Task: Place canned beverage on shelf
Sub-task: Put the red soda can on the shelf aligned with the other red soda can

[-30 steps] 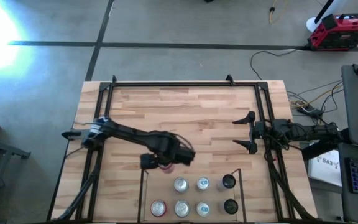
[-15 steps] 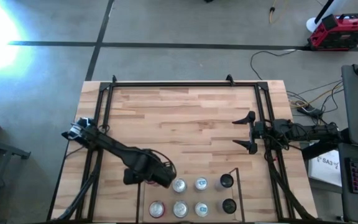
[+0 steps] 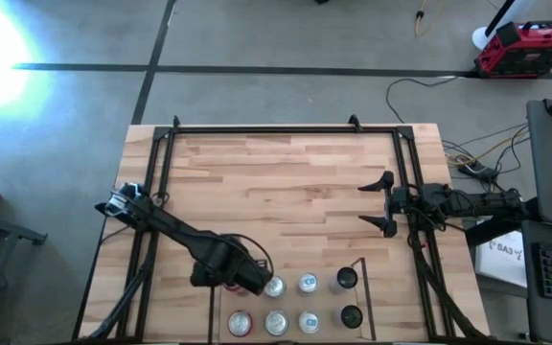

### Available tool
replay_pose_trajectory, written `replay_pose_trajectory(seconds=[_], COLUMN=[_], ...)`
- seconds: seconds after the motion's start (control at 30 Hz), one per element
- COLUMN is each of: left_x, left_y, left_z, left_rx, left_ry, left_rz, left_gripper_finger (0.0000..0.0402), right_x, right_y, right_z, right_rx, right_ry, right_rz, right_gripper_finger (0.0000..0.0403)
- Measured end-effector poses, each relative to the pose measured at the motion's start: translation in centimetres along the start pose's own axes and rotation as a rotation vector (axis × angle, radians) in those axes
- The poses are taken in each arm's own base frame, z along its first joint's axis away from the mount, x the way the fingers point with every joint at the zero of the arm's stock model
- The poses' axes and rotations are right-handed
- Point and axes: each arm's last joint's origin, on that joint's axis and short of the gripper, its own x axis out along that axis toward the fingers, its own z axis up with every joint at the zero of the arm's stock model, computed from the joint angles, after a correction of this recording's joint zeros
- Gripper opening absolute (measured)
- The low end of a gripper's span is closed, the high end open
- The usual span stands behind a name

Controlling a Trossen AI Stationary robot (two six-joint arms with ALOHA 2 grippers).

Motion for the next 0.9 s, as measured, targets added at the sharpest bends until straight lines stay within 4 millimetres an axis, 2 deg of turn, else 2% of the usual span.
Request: replay_pose_trajectory(seconds=[0.23,0.9], left_x=[0.12,0.46], left_y=[-0.50,-0.91], left_z=[-0.31,0.15], left_rx=[0.020,-0.040], left_ry=[0.032,0.079], left_rz=[-0.035,0.009], left_gripper_finger=[0.0292,0.0292], right_x=[0.00,0.00], right_y=[0.00,0.00], right_z=[0.00,0.01], right_rx=[0.000,0.000], right_ry=[0.000,0.000], right_rz=[0.000,0.000], right_gripper_finger=[0.0400,0.0400])
